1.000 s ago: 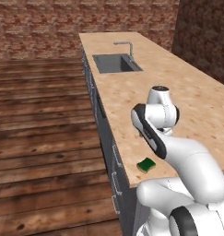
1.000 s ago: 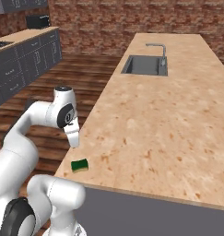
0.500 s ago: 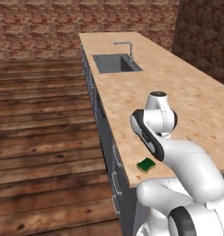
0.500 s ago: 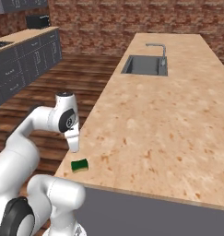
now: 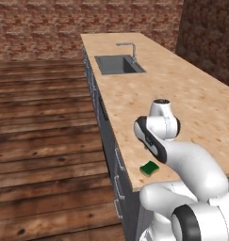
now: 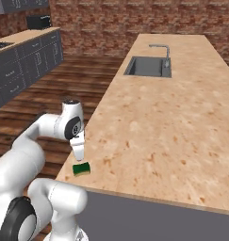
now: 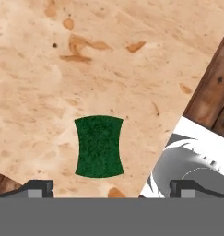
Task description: Place the sponge inside the microwave to prepare for sanitizing.
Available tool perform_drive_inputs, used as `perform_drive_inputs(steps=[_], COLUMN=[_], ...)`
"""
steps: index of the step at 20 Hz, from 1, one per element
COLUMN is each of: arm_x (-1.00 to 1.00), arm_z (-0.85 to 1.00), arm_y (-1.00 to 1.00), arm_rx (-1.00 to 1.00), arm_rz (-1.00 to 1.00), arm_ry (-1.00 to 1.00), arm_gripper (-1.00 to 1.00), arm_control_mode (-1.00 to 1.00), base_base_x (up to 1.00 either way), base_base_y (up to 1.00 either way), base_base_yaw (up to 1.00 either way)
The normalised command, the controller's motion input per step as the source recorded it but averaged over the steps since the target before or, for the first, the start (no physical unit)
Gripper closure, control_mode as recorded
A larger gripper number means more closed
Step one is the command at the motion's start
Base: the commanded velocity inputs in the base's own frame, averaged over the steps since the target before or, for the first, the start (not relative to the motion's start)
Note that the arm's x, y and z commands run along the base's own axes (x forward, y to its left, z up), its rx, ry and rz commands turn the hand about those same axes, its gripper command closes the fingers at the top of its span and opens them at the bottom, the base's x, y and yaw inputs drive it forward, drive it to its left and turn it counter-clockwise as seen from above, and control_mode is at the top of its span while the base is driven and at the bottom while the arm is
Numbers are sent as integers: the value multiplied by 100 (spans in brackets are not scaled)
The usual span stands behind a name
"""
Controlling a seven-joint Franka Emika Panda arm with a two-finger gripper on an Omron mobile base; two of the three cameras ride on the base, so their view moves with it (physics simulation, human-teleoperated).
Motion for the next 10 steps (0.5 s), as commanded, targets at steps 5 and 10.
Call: perform_drive_inputs(steps=[5, 10], arm_x=[7, 6], arm_z=[-27, -27], arm_y=[0, 0], arm_rx=[2, 3], arm_rz=[0, 0], arm_ry=[11, 14], arm_gripper=[-100, -100], arm_control_mode=[-100, -100], base_base_x=[0, 0], base_base_y=[0, 0], base_base_yaw=[0, 0])
